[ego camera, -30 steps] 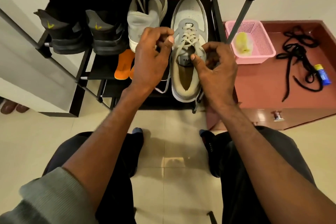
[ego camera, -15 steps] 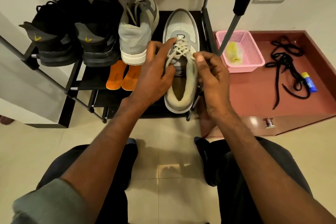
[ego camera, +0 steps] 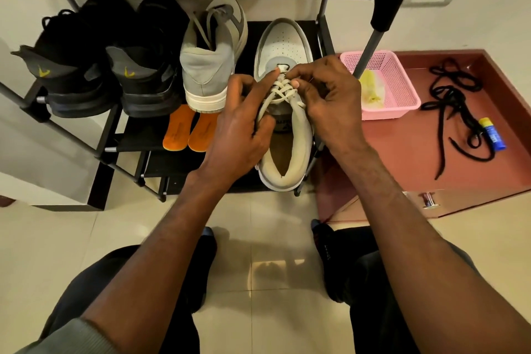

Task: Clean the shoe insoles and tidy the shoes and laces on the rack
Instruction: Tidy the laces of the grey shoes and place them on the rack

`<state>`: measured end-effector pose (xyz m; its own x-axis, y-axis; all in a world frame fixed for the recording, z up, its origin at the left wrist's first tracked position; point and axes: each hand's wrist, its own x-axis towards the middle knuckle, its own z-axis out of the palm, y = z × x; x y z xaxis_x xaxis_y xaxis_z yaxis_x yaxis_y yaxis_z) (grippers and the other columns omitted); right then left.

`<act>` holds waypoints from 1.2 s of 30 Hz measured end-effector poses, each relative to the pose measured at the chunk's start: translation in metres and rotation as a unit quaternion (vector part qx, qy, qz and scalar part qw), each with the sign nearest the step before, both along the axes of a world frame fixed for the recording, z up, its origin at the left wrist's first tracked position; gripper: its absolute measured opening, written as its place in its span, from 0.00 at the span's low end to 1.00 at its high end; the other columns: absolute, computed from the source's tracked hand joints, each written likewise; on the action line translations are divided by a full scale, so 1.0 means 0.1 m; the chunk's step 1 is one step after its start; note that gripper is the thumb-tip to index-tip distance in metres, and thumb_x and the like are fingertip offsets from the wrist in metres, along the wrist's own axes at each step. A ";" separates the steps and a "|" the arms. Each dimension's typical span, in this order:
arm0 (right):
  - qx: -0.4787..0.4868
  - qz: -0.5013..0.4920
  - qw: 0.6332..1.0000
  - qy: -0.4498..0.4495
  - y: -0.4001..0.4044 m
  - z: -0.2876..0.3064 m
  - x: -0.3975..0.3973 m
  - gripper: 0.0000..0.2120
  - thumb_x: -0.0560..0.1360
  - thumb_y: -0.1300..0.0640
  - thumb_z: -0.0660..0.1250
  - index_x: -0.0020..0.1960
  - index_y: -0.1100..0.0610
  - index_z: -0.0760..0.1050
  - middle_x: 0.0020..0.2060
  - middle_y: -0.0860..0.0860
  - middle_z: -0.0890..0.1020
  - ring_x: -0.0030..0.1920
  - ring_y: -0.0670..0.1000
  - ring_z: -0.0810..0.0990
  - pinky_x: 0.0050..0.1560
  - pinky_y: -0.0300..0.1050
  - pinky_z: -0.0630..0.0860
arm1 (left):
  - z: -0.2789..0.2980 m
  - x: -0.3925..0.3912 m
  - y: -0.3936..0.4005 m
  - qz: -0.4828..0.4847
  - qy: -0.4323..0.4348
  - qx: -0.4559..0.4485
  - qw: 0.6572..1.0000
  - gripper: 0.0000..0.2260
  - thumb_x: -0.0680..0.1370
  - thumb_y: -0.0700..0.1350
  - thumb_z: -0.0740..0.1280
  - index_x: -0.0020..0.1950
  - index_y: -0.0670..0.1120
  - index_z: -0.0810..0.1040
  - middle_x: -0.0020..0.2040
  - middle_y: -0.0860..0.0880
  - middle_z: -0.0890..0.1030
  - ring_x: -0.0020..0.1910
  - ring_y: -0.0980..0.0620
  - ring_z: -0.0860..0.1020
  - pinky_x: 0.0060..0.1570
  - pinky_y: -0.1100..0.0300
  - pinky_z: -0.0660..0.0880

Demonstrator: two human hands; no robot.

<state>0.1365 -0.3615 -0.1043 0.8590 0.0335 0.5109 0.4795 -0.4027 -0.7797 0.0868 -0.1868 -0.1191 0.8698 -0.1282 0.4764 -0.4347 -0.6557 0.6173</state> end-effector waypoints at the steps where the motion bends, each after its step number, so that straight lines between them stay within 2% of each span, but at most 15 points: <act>1: -0.013 -0.003 1.000 0.000 0.00 0.00 0.01 0.06 0.78 0.62 0.72 0.53 0.58 0.86 0.48 0.49 0.80 0.51 0.41 0.80 0.54 0.32 0.75 | 0.00 0.00 0.00 0.000 0.000 0.003 1.000 0.27 0.80 0.43 0.60 0.81 0.47 0.66 0.62 0.43 0.67 0.53 0.54 0.72 0.50 0.63 0.76; 4: -0.047 -0.028 0.998 0.014 0.03 0.00 0.01 0.04 0.78 0.63 0.69 0.51 0.58 0.83 0.48 0.45 0.76 0.50 0.34 0.76 0.51 0.25 0.69 | 0.00 -0.01 0.01 -0.001 0.000 0.014 1.000 0.28 0.80 0.45 0.59 0.81 0.47 0.65 0.62 0.43 0.67 0.53 0.54 0.71 0.49 0.65 0.75; 8: -0.035 -0.033 0.998 0.035 0.06 -0.01 0.00 0.05 0.79 0.63 0.66 0.51 0.58 0.80 0.48 0.47 0.77 0.49 0.33 0.74 0.50 0.25 0.69 | -0.01 -0.02 0.01 0.000 0.002 0.016 1.000 0.28 0.80 0.47 0.58 0.81 0.46 0.66 0.63 0.43 0.67 0.54 0.55 0.72 0.49 0.67 0.75; 12: 0.047 -0.001 0.997 0.063 0.03 0.03 -0.04 0.07 0.80 0.63 0.66 0.56 0.56 0.79 0.50 0.47 0.81 0.52 0.40 0.79 0.57 0.39 0.78 | -0.01 -0.03 0.00 0.005 0.003 0.002 1.000 0.27 0.80 0.45 0.60 0.80 0.45 0.66 0.64 0.43 0.67 0.55 0.57 0.72 0.51 0.67 0.75; 15: 0.079 0.051 0.991 0.097 -0.12 0.09 -0.12 0.13 0.80 0.60 0.68 0.64 0.59 0.77 0.49 0.50 0.81 0.51 0.43 0.80 0.55 0.39 0.78 | 0.00 -0.03 -0.01 0.012 0.000 -0.011 1.000 0.26 0.80 0.42 0.61 0.79 0.45 0.67 0.63 0.43 0.68 0.51 0.57 0.72 0.48 0.66 0.75; 17: 0.058 0.111 0.982 0.139 -0.27 0.10 -0.19 0.21 0.78 0.54 0.73 0.69 0.57 0.74 0.56 0.52 0.81 0.59 0.48 0.80 0.60 0.45 0.79 | 0.02 -0.01 -0.01 0.013 0.003 -0.024 1.000 0.25 0.80 0.41 0.63 0.79 0.46 0.68 0.63 0.44 0.68 0.53 0.57 0.72 0.49 0.68 0.75; 19: 0.016 0.159 0.971 0.179 -0.38 0.08 -0.25 0.32 0.72 0.48 0.78 0.72 0.51 0.70 0.65 0.50 0.77 0.67 0.48 0.76 0.63 0.48 0.79 | 0.03 0.01 -0.01 0.002 0.011 -0.035 0.999 0.25 0.81 0.41 0.64 0.78 0.47 0.68 0.63 0.44 0.68 0.57 0.56 0.73 0.54 0.69 0.75; 22: -0.021 0.157 0.974 0.164 -0.39 0.02 -0.31 0.37 0.68 0.48 0.80 0.73 0.50 0.69 0.69 0.48 0.73 0.70 0.45 0.73 0.62 0.52 0.80 | 0.07 0.02 0.05 -0.040 0.044 -0.041 0.997 0.25 0.82 0.45 0.66 0.79 0.49 0.67 0.63 0.45 0.68 0.60 0.55 0.73 0.55 0.69 0.75; 24: -0.012 0.149 0.978 0.149 -0.36 0.01 -0.32 0.36 0.67 0.51 0.81 0.71 0.50 0.70 0.67 0.47 0.74 0.70 0.45 0.73 0.61 0.56 0.81 | 0.10 0.03 0.11 -0.070 0.075 -0.050 0.993 0.22 0.83 0.51 0.64 0.78 0.52 0.68 0.62 0.46 0.68 0.61 0.55 0.72 0.57 0.66 0.76; 27: -0.005 0.140 0.978 0.157 -0.35 0.04 -0.28 0.37 0.66 0.50 0.82 0.71 0.49 0.71 0.66 0.46 0.76 0.68 0.46 0.75 0.59 0.57 0.82 | 0.18 0.11 0.18 -0.063 0.089 -0.099 0.989 0.16 0.87 0.54 0.55 0.72 0.55 0.75 0.60 0.47 0.73 0.60 0.51 0.76 0.56 0.51 0.80; 29: 0.008 0.143 0.976 0.165 -0.36 0.07 -0.26 0.37 0.65 0.48 0.82 0.71 0.50 0.71 0.66 0.46 0.77 0.67 0.46 0.76 0.58 0.58 0.82 | 0.24 0.22 0.17 -0.026 0.047 -0.050 0.997 0.14 0.87 0.51 0.56 0.67 0.54 0.79 0.58 0.46 0.77 0.57 0.51 0.78 0.55 0.48 0.78; 32: 0.022 0.142 0.976 0.164 -0.38 0.06 -0.24 0.37 0.65 0.47 0.82 0.71 0.51 0.72 0.65 0.47 0.78 0.67 0.46 0.77 0.57 0.59 0.82 | 0.34 0.40 0.13 -0.022 0.012 0.017 1.000 0.09 0.83 0.45 0.63 0.62 0.51 0.80 0.56 0.47 0.80 0.55 0.50 0.78 0.54 0.45 0.78; 36: 0.007 0.144 0.977 0.157 -0.38 0.02 -0.23 0.38 0.64 0.47 0.82 0.70 0.51 0.72 0.65 0.46 0.77 0.66 0.47 0.77 0.56 0.57 0.83 | 0.36 0.50 0.11 -0.015 -0.006 0.051 0.999 0.07 0.81 0.41 0.68 0.57 0.49 0.81 0.53 0.48 0.79 0.52 0.52 0.77 0.50 0.49 0.78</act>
<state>0.1139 -0.3992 -0.1021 0.9293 0.2917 0.2266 0.3084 -0.2752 -0.9106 0.1363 -0.1762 -0.0832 0.8597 -0.2015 0.4693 -0.4611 -0.7016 0.5433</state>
